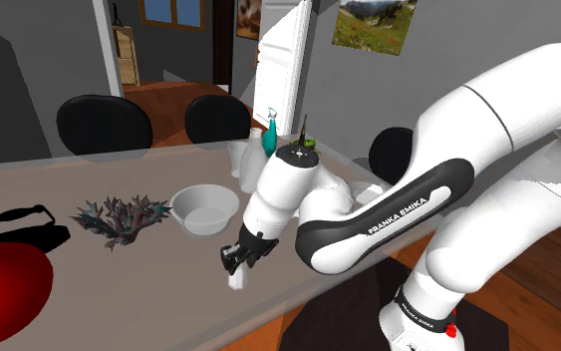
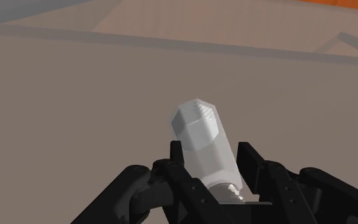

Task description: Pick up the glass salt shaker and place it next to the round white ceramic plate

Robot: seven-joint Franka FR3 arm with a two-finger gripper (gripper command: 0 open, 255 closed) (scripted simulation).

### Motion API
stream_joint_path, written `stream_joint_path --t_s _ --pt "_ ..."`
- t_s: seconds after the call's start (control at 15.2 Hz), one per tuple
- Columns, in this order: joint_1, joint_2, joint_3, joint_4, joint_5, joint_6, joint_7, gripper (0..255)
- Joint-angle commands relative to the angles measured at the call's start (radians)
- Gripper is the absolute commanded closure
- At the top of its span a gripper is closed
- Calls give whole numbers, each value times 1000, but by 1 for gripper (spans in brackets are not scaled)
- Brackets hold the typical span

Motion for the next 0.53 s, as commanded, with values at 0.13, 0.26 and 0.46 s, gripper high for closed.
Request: stream_joint_path --t_s 0.13,0.26,0.46 --pt "31 -45 -34 18 37 -59 -32 255" --pt "45 -68 -52 29 52 -93 -47 255" --pt "61 -101 -75 48 69 -142 -65 255"
